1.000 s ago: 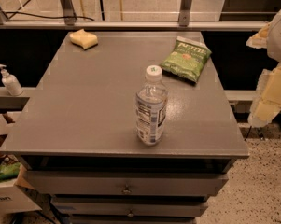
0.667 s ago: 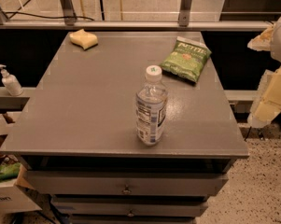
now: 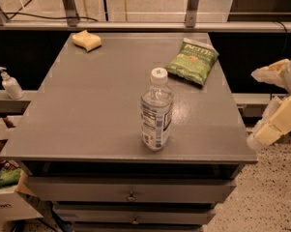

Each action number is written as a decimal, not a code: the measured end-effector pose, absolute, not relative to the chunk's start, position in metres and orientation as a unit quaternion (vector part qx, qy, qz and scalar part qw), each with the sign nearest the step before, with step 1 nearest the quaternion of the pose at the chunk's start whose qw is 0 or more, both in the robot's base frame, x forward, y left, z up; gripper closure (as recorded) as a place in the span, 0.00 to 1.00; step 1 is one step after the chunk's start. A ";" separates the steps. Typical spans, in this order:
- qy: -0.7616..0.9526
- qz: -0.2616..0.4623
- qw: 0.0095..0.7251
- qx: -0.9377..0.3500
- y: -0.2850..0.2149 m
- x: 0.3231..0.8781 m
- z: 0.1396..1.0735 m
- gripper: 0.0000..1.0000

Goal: Knock blue plastic bottle over

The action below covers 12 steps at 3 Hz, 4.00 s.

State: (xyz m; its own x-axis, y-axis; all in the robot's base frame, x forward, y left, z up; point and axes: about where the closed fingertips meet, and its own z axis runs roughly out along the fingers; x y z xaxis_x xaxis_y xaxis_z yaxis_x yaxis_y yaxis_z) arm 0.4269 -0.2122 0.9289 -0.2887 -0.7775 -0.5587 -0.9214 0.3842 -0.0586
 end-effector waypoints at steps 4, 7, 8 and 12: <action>0.685 0.383 0.477 -0.395 -0.111 0.439 0.905 0.00; 0.589 0.461 0.563 -0.352 -0.033 0.422 0.925 0.00; 0.570 0.464 0.572 -0.363 -0.008 0.421 0.934 0.16; 0.585 0.434 0.556 -0.400 0.018 0.426 0.939 1.00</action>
Offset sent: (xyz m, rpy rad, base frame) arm 0.0111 0.0732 -0.0226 0.7023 -0.0844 -0.0389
